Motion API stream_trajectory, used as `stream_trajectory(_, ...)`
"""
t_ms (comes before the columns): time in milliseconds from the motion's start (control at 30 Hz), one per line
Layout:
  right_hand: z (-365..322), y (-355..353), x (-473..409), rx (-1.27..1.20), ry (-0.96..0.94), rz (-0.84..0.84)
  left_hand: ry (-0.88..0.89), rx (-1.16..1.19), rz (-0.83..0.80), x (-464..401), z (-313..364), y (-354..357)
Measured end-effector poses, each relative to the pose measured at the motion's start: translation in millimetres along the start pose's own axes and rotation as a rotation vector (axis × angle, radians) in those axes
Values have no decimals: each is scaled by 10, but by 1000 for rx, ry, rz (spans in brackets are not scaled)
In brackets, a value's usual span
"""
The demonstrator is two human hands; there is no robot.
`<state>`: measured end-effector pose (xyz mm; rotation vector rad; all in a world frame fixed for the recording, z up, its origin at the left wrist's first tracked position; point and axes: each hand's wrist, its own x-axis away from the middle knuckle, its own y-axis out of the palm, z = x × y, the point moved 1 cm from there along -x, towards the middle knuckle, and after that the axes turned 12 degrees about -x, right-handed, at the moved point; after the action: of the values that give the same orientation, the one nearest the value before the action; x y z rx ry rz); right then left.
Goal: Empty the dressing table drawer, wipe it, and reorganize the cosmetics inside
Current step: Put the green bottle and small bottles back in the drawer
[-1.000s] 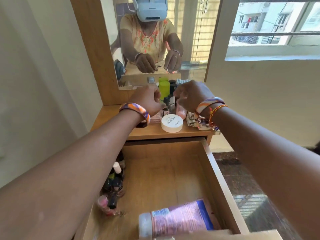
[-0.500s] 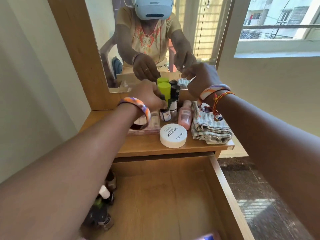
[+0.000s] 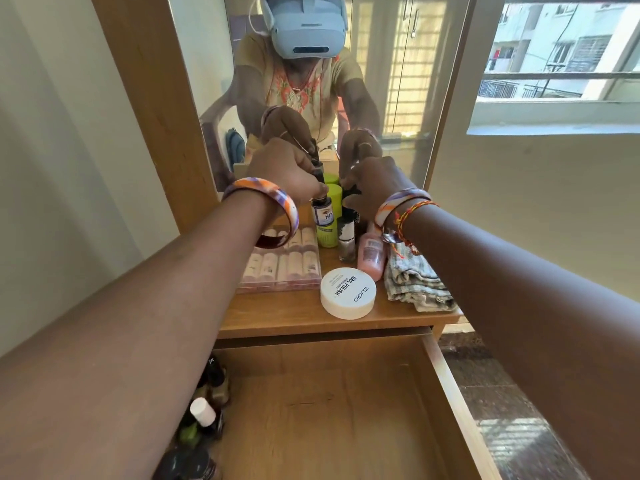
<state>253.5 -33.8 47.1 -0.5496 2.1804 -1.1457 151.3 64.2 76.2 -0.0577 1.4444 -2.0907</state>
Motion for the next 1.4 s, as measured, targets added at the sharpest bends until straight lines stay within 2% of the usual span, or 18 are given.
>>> stream_trajectory(233, -46, -90, 77, -128, -6, 123, 10, 34, 24, 48, 25, -15)
stream_trajectory(433, -200, -435, 216, -201, -46, 327, 29, 126, 59, 185, 119, -150)
stream_trajectory(567, -332, -630, 444, -246, -38, 368, 71, 156, 48, 358, 221, -304)
stream_trajectory(733, -397, -673, 830, -277, 37, 276, 120, 137, -56, 670, 291, -400)
stream_trajectory(933, -387, -638, 1342, -274, 135, -15, 125, 128, -348, 1131, 224, -242)
stream_trajectory(1100, -300, -515, 1654, -121, 180, -245, 92, 88, -474, 1416, 114, 153)
stream_trajectory(1267, -80, -212, 1819, 22, 176, -333, 25, 68, -481, 1579, 56, 655)
stream_trajectory(1400, 124, -33, 1876, 126, 161, -276, -36, 80, -380, 1589, 69, 971)
